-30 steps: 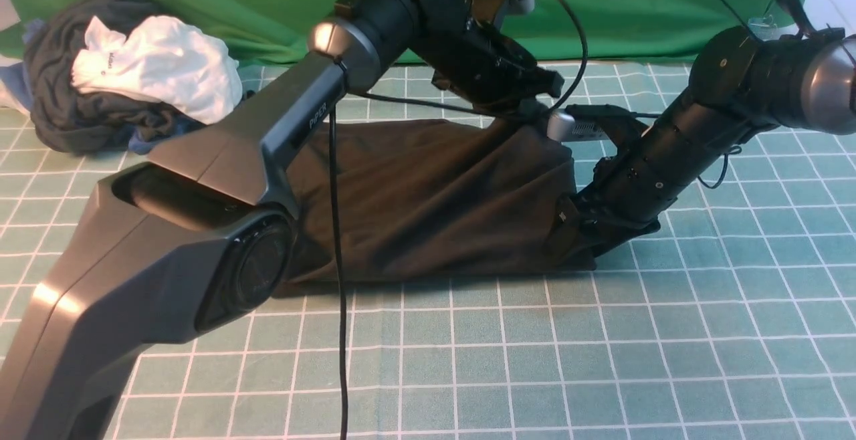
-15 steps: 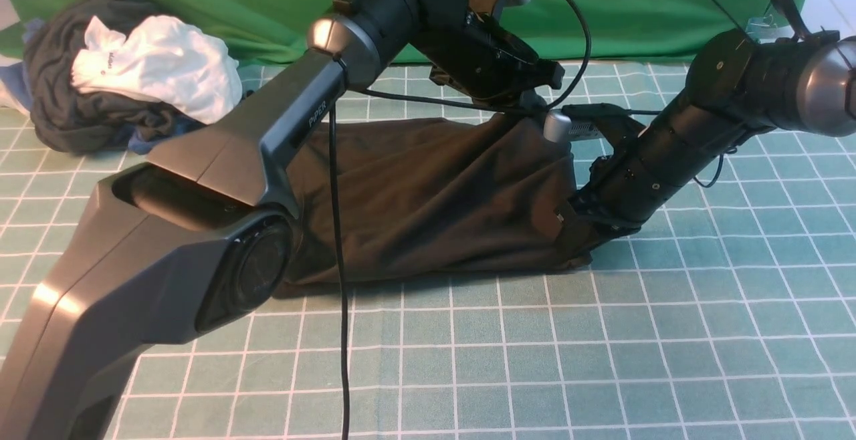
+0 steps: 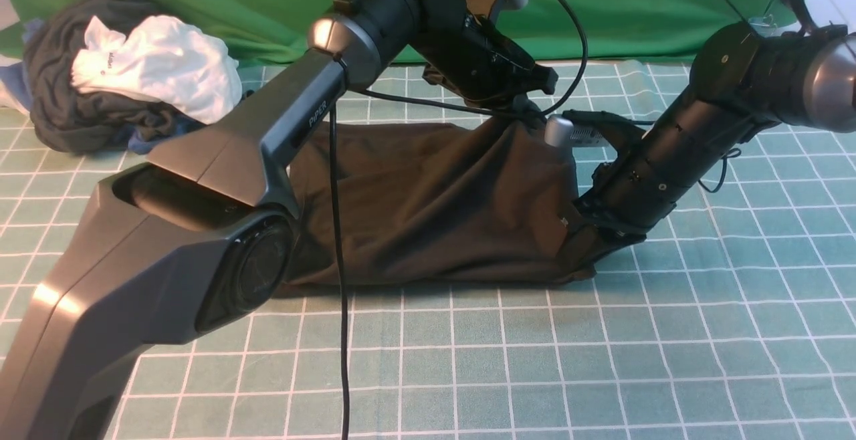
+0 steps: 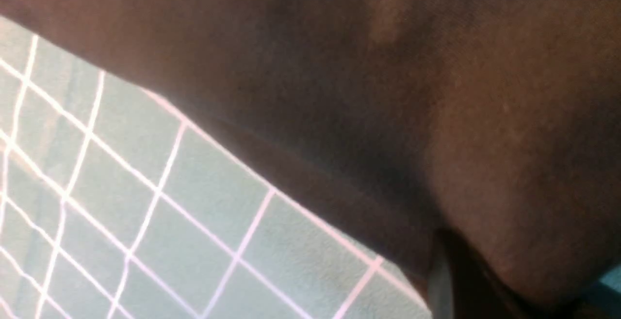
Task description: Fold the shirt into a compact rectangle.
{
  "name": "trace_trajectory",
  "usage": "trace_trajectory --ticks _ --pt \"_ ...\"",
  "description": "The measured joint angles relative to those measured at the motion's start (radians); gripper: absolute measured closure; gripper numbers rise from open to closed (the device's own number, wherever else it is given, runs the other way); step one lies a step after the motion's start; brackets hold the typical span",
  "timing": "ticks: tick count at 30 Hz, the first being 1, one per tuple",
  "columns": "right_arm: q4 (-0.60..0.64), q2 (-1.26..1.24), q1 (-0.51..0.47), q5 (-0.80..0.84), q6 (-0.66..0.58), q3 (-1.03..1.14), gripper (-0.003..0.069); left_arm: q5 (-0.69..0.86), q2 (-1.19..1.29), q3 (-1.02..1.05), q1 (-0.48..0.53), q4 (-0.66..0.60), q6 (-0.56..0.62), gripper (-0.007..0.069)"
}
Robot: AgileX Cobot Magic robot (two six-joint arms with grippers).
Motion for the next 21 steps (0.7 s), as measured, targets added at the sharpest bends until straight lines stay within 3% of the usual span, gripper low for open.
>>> trace_trajectory --ticks 2,4,7,8,9,11,12,15,18,20,21 --pt "0.0 0.0 0.0 0.016 0.011 0.0 0.059 0.0 0.0 -0.001 0.0 0.003 0.001 0.0552" --pt "0.0 0.0 0.0 0.053 0.015 0.0 0.0566 -0.001 0.0 -0.001 0.0 0.013 0.001 0.0461" --pt "-0.004 0.0 0.0 0.068 0.026 0.0 0.0475 -0.001 0.0 -0.001 -0.002 0.036 0.0 0.0329" --pt "-0.004 0.0 0.0 0.07 0.026 0.0 0.0466 -0.001 0.0 -0.002 -0.002 0.038 -0.002 0.032" --pt "-0.009 0.0 0.0 0.088 0.035 0.0 0.0368 -0.001 0.0 -0.004 -0.003 0.055 -0.011 0.0241" --pt "-0.011 0.0 0.0 0.103 0.035 0.0 0.03 0.006 0.0 -0.01 -0.004 0.062 -0.022 0.0198" --pt "-0.011 -0.001 0.0 0.123 0.037 0.0 0.022 0.03 0.0 -0.031 -0.004 0.076 -0.042 0.0156" --pt "-0.02 -0.026 0.0 0.145 0.037 0.0 0.0143 0.077 0.0 -0.084 0.0 0.109 -0.072 0.0137" --pt "-0.034 -0.064 0.0 0.148 0.039 0.0 0.014 0.113 0.0 -0.121 0.005 0.117 -0.077 0.0146" --pt "-0.064 -0.122 0.0 0.14 0.047 0.0 0.0158 0.159 0.0 -0.15 0.014 0.112 -0.079 0.0182" --pt "-0.089 -0.162 0.0 0.113 0.054 0.0 0.018 0.186 0.0 -0.159 0.021 0.111 -0.079 0.0237"
